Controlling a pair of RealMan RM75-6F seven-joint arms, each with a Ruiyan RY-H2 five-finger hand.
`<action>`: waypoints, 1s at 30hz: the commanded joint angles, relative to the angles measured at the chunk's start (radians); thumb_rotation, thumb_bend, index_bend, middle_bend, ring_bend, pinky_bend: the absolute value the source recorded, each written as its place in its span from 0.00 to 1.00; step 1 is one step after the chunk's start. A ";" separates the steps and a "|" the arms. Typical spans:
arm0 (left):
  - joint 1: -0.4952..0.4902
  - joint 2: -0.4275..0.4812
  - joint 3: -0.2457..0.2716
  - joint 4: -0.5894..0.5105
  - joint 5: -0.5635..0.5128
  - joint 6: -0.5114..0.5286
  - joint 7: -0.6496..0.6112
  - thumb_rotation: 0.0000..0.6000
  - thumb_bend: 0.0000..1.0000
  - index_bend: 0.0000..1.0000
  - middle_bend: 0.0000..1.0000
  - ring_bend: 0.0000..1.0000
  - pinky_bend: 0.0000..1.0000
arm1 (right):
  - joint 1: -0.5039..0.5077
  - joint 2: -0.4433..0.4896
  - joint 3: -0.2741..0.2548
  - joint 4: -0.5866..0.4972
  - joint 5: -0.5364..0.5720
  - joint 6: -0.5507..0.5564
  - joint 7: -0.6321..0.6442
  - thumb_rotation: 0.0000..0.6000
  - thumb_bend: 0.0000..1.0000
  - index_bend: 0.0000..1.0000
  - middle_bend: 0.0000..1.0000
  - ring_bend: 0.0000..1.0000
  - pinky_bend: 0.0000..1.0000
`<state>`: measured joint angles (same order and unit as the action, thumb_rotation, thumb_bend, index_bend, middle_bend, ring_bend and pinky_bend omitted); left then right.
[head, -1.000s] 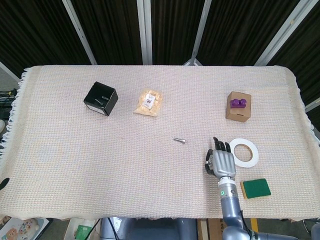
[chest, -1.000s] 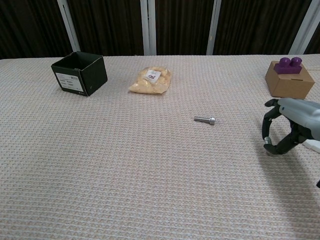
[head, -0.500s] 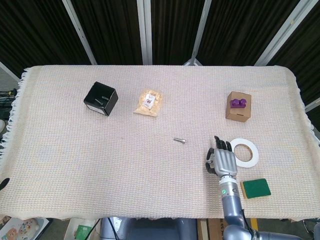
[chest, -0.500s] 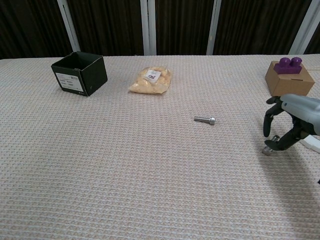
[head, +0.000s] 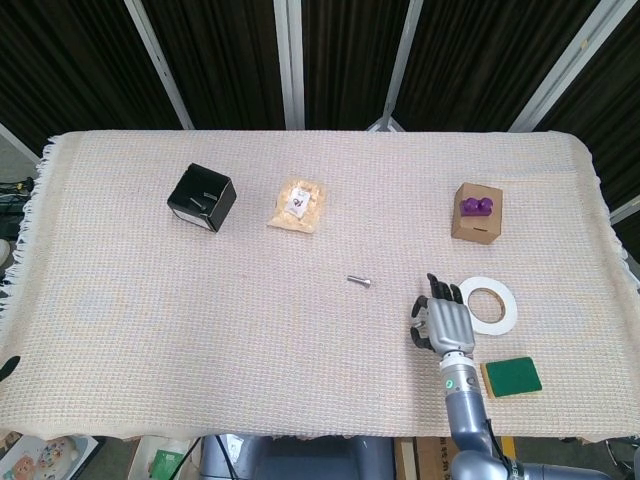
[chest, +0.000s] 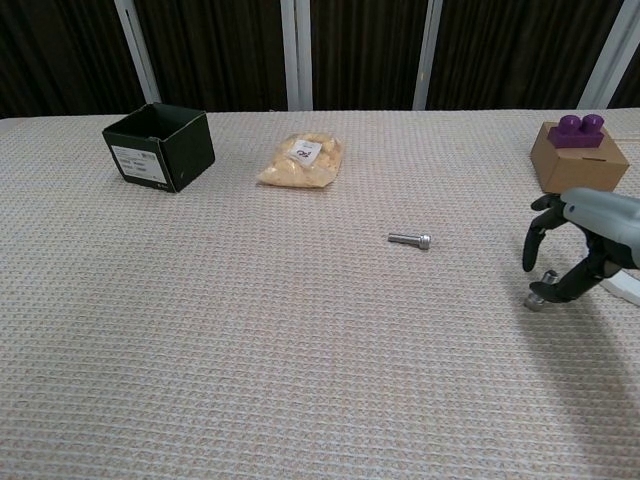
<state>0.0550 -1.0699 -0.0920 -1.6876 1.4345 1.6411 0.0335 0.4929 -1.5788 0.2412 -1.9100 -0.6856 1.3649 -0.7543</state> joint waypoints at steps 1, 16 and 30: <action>0.001 0.000 -0.001 0.000 -0.001 0.001 -0.002 1.00 0.12 0.10 0.08 0.01 0.14 | 0.007 0.006 -0.002 -0.016 -0.001 -0.001 -0.004 1.00 0.36 0.39 0.01 0.09 0.03; -0.004 0.000 -0.001 -0.001 -0.004 -0.007 0.002 1.00 0.12 0.10 0.08 0.01 0.14 | 0.151 -0.200 0.064 -0.023 -0.055 0.183 -0.250 1.00 0.32 0.32 0.01 0.08 0.02; -0.012 0.009 -0.007 0.006 -0.014 -0.024 -0.025 1.00 0.12 0.10 0.08 0.01 0.14 | 0.355 -0.439 0.275 0.259 0.143 0.223 -0.428 1.00 0.32 0.32 0.01 0.07 0.01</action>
<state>0.0435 -1.0615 -0.0987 -1.6813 1.4209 1.6177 0.0093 0.8226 -1.9925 0.4898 -1.6910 -0.5670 1.5891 -1.1729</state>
